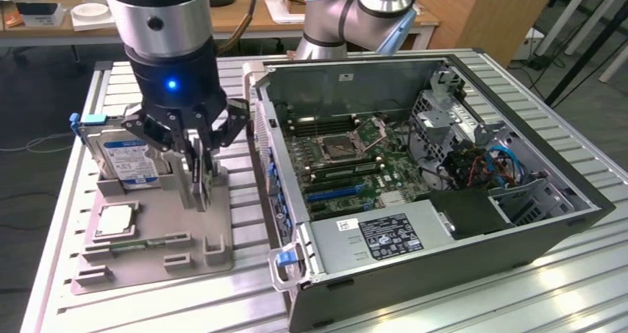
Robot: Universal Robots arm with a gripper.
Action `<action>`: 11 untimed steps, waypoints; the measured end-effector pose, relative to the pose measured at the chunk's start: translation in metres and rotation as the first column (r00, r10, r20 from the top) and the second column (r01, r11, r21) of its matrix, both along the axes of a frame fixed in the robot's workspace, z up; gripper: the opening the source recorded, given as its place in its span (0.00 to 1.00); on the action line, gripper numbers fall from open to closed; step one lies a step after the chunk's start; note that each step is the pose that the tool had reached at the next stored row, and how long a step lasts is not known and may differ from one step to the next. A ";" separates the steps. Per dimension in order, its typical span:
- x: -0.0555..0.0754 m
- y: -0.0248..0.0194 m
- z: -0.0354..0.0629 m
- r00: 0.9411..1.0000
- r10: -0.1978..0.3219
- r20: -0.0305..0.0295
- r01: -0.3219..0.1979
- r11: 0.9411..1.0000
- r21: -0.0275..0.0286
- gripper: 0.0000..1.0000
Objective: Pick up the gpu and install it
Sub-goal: 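Pick up the gpu and move the gpu toward the slot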
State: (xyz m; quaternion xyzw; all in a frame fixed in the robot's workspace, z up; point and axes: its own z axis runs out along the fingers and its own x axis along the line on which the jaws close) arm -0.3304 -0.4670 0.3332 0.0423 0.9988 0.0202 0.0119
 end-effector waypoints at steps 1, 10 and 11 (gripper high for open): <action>0.000 0.0000 0.0019 1.000 0.000 0.000 0.000 1.000 0.000 0.26; 0.000 0.0000 0.0184 1.000 0.000 0.000 0.000 1.000 0.000 0.26; 0.000 0.0000 0.0203 1.000 0.000 0.000 0.000 1.000 0.000 0.26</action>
